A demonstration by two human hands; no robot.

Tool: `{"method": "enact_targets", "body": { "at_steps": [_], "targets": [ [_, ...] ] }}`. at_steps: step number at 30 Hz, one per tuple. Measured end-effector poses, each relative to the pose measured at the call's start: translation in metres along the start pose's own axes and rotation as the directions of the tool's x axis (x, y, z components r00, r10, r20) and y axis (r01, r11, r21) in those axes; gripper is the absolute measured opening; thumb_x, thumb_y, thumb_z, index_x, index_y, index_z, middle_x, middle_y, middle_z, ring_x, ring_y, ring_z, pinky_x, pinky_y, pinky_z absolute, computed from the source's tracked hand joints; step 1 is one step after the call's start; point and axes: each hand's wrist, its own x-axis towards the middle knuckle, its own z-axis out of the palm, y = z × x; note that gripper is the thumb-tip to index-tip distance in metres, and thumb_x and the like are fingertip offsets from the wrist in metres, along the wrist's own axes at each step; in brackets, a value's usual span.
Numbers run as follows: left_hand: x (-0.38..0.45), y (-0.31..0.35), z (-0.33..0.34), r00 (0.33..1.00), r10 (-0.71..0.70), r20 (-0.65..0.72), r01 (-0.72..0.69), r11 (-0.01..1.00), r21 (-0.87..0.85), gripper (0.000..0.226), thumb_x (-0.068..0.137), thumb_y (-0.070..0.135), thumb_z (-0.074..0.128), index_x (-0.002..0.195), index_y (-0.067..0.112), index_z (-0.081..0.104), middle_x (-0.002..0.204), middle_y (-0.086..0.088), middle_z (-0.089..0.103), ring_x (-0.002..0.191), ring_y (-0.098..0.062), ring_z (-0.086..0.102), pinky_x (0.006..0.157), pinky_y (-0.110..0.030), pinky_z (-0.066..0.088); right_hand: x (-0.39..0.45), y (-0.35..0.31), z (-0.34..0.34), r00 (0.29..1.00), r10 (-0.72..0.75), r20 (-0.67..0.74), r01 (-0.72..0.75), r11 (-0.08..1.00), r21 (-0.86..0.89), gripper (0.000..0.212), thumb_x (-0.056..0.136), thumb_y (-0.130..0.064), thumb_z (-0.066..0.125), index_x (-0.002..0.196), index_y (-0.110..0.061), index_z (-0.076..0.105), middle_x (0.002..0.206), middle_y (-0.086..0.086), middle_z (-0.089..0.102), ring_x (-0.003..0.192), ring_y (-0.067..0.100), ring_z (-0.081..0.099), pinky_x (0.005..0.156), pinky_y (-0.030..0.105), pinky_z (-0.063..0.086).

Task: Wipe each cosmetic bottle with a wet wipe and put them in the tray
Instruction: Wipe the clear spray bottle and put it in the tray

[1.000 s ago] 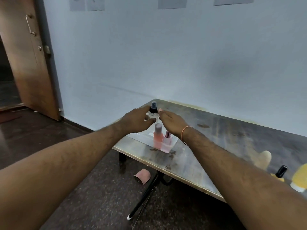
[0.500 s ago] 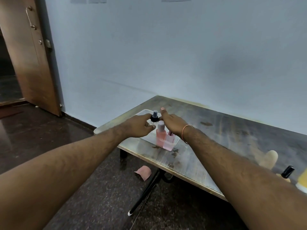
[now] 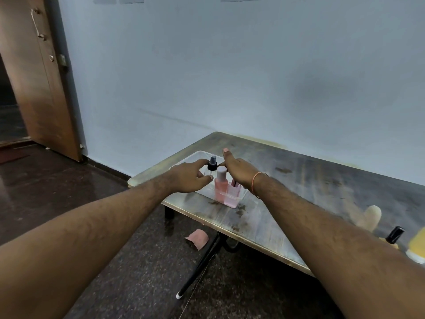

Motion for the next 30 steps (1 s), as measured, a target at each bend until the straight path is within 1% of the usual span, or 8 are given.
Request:
{"method": "enact_targets", "body": {
  "at_steps": [5,9,10,13,15,18,24,30],
  "targets": [
    [-0.009,0.004,-0.001,0.999,-0.021,-0.024,0.022,0.999,0.043,0.073,0.092,0.065,0.051,0.159,0.05,0.026,0.15,0.007,0.064,0.139,-0.026,0.059,0.117,-0.048,0.043,0.0,0.006,-0.003,1.0,-0.018,-0.019,0.019,0.997,0.068,0.081,0.107,-0.071,0.015,0.13,-0.021,0.075,0.124,0.003,0.073,0.094,0.018,0.067,0.092,0.036,0.041],
    [-0.014,0.007,-0.006,0.983,0.063,-0.173,-0.049,0.995,0.082,0.084,0.081,0.062,0.04,0.161,0.04,0.033,0.123,0.001,0.071,0.127,-0.033,0.062,0.1,-0.047,0.049,-0.004,0.015,-0.008,0.997,-0.059,-0.045,0.064,0.99,0.125,0.075,0.107,-0.07,0.02,0.129,-0.024,0.075,0.125,-0.002,0.074,0.118,0.022,0.064,0.104,0.038,0.043],
    [-0.014,0.007,-0.007,0.966,0.097,-0.24,-0.071,0.991,0.111,0.083,0.082,0.059,0.038,0.162,0.036,0.035,0.132,-0.001,0.068,0.132,-0.033,0.058,0.103,-0.05,0.048,-0.006,0.018,-0.009,0.996,-0.072,-0.06,0.08,0.988,0.129,0.073,0.107,-0.069,0.022,0.13,-0.025,0.074,0.128,-0.003,0.074,0.12,0.021,0.063,0.109,0.039,0.043],
    [-0.016,0.016,-0.011,0.896,0.192,-0.401,-0.105,0.968,0.229,0.081,0.087,0.053,0.03,0.166,0.035,0.028,0.17,0.005,0.037,0.158,-0.024,0.03,0.127,-0.063,0.021,-0.014,0.026,-0.016,0.985,-0.126,-0.114,0.14,0.983,0.122,0.069,0.109,-0.065,0.024,0.133,-0.023,0.072,0.135,-0.001,0.072,0.126,0.021,0.061,0.115,0.04,0.042],
    [-0.017,0.029,-0.015,0.862,0.258,-0.436,-0.137,0.948,0.288,0.075,0.093,0.047,0.031,0.167,0.038,0.025,0.173,0.01,0.029,0.162,-0.019,0.02,0.129,-0.065,0.002,-0.021,0.032,-0.02,0.969,-0.183,-0.167,0.198,0.977,0.076,0.066,0.111,-0.06,0.027,0.128,-0.014,0.072,0.129,0.005,0.074,0.124,0.027,0.062,0.11,0.041,0.044],
    [-0.014,0.058,-0.016,0.835,0.363,-0.413,-0.194,0.897,0.398,0.071,0.097,0.038,0.035,0.167,0.038,0.026,0.174,0.01,0.028,0.164,-0.017,0.016,0.129,-0.063,-0.008,-0.037,0.045,-0.031,0.914,-0.328,-0.237,0.326,0.944,-0.05,0.051,0.114,-0.049,0.035,0.129,-0.016,0.071,0.13,0.004,0.073,0.123,0.026,0.063,0.103,0.036,0.046],
    [0.001,0.125,0.008,0.758,0.558,-0.337,-0.342,0.78,0.524,0.069,0.099,0.044,0.041,0.167,0.036,0.028,0.175,0.008,0.03,0.164,-0.02,0.022,0.132,-0.059,0.008,-0.077,0.09,-0.07,0.856,-0.425,-0.295,0.386,0.904,-0.182,0.048,0.111,-0.052,0.043,0.156,-0.037,0.05,0.149,-0.006,0.061,0.139,0.018,0.051,0.12,0.039,0.037],
    [0.01,0.194,0.061,0.679,0.687,-0.259,-0.576,0.717,0.391,0.066,0.105,0.037,0.048,0.166,0.02,0.036,0.168,-0.003,0.044,0.155,-0.024,0.041,0.124,-0.045,0.038,-0.126,0.147,-0.116,0.858,-0.384,-0.341,0.299,0.914,-0.275,0.051,0.11,-0.049,0.048,0.158,-0.033,0.047,0.15,-0.006,0.06,0.141,0.015,0.049,0.12,0.036,0.036]
  ]
}}
